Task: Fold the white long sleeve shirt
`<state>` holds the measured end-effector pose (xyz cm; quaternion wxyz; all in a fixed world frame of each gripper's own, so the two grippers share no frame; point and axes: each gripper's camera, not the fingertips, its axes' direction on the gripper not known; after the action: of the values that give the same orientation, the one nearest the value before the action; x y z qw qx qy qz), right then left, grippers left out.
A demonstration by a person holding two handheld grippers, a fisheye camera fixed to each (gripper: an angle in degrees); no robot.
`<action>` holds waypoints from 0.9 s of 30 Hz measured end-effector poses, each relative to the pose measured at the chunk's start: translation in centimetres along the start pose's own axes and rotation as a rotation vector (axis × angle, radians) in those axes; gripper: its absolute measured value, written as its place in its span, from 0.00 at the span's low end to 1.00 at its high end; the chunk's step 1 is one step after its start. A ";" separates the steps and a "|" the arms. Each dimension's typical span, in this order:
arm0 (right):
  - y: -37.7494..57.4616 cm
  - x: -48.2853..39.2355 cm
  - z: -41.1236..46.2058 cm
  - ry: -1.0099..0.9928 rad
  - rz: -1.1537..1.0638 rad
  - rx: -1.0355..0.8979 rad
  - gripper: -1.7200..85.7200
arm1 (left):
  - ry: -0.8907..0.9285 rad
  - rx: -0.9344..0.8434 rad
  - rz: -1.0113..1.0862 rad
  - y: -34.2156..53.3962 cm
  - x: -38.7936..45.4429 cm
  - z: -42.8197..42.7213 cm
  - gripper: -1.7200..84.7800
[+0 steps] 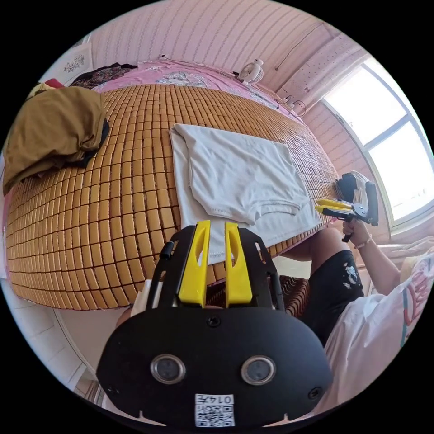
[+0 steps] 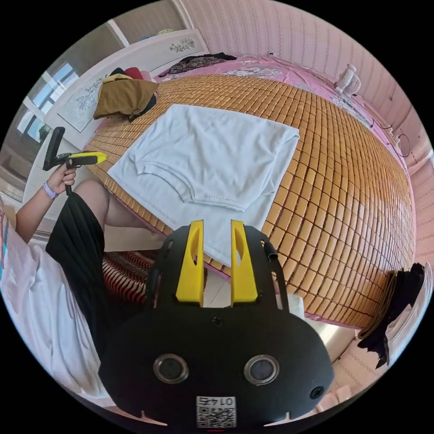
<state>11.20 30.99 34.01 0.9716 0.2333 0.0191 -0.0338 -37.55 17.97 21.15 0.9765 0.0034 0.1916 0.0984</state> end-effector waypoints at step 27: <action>6.4 2.8 -2.0 -0.352 0.342 0.162 0.03 | 0.187 0.026 -0.056 1.9 2.6 -3.0 0.05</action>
<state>14.41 37.43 34.95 0.9297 0.3007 -0.1929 0.0896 -36.72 20.25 17.53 0.9567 0.0013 0.2831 0.0685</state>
